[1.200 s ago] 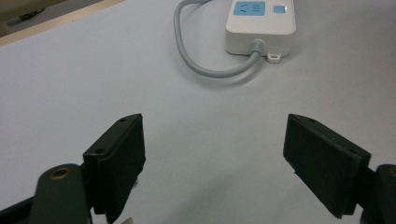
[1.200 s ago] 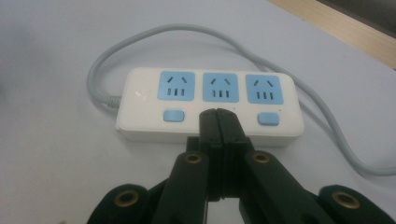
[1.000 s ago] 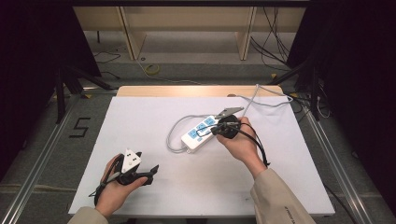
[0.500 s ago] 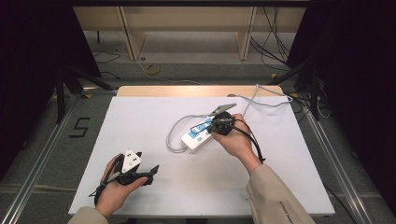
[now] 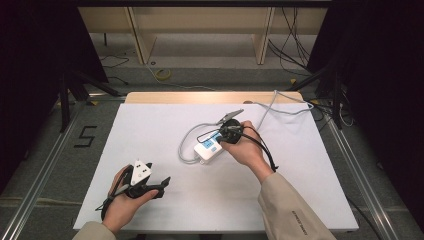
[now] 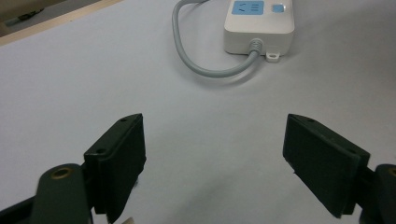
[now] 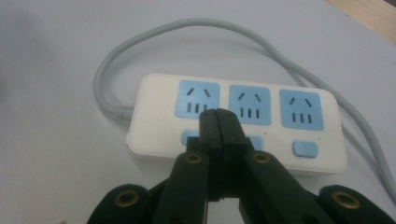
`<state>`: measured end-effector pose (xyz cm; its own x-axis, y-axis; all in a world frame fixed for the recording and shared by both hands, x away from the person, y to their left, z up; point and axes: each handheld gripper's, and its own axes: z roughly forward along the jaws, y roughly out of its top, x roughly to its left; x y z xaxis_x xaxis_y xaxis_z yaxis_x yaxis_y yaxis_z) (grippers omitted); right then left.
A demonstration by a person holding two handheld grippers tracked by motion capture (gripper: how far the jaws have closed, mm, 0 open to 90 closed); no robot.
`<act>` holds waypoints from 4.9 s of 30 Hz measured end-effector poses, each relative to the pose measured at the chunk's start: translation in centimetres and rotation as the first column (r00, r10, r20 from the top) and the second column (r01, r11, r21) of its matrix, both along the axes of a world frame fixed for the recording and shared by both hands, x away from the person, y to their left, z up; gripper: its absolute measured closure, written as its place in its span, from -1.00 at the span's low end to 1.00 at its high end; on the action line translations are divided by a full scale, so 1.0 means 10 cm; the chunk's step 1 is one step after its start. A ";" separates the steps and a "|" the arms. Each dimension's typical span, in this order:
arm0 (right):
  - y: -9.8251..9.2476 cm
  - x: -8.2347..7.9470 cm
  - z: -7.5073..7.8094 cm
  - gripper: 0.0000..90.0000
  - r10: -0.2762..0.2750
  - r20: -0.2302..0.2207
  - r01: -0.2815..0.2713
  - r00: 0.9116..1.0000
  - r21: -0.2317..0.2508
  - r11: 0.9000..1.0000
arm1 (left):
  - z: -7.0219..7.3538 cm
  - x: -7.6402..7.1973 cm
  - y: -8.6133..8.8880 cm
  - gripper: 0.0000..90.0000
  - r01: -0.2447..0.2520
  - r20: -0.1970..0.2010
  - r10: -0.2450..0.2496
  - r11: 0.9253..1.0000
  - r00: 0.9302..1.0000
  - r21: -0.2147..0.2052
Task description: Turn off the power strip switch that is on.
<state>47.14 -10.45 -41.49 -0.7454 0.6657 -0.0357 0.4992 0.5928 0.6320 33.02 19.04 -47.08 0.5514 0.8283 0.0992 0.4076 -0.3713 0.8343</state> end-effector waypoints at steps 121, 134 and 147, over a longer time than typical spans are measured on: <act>0.36 0.30 -0.21 1.00 -0.008 -0.205 -0.028 0.979 -0.171 0.985 | 0.00 0.00 -0.02 -0.53 0.009 -0.001 -0.009 1.000 1.000 0.005; 0.36 0.30 -0.21 1.00 -0.019 -0.214 -0.018 0.977 -0.170 0.985 | -0.01 0.00 -0.03 -0.53 0.009 -0.002 -0.009 1.000 1.000 0.002; 0.36 0.30 -0.22 1.00 -0.016 -0.221 -0.022 0.975 -0.169 0.985 | -0.01 0.00 -0.03 -0.53 0.009 -0.003 -0.009 1.000 1.000 0.002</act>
<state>50.16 -6.83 -43.66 -0.7493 0.6619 0.0180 0.6131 0.6833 0.3966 33.04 18.70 -47.15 0.5592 0.8230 0.0997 0.4065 -0.3770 0.8323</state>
